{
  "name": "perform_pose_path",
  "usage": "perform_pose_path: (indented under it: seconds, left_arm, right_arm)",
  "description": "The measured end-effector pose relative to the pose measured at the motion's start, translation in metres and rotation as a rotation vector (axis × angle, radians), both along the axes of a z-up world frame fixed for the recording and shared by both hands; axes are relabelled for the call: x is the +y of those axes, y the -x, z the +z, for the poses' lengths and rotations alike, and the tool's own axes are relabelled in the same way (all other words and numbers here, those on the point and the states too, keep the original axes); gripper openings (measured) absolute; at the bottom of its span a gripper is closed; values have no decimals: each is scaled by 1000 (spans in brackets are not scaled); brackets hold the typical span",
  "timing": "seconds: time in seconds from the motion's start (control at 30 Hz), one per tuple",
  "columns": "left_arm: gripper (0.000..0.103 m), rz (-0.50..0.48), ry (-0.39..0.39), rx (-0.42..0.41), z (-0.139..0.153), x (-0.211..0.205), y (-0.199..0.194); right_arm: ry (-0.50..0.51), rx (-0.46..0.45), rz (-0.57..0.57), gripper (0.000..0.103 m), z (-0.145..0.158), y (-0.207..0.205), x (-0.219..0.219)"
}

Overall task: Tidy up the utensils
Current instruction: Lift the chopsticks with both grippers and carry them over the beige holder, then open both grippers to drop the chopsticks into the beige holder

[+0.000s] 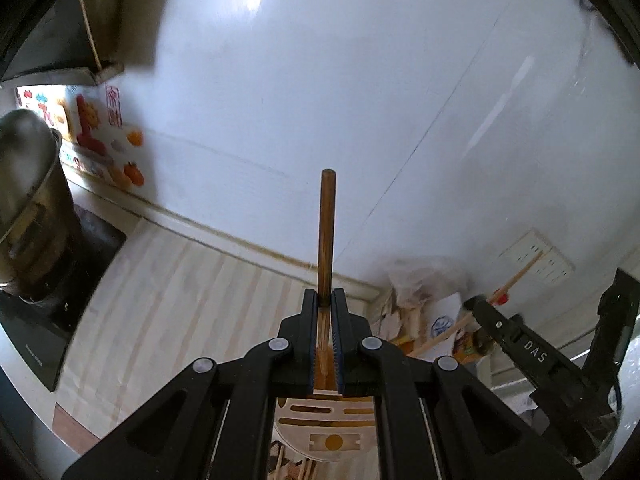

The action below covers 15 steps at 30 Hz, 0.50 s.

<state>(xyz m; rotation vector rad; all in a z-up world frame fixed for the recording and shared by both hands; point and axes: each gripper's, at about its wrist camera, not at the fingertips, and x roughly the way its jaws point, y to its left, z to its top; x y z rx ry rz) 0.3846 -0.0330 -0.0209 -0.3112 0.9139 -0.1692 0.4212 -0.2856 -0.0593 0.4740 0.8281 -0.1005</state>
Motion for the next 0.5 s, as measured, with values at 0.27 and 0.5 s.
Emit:
perform_pose_path:
  seconds: [0.27, 0.5]
  left_arm:
    - [4, -55, -46, 77, -28, -8, -10]
    - [6, -144, -31, 148, -40, -14, -8]
  right_arm:
    - [8, 67, 40, 7, -32, -8, 10]
    - [13, 146, 122, 7, -51, -7, 23]
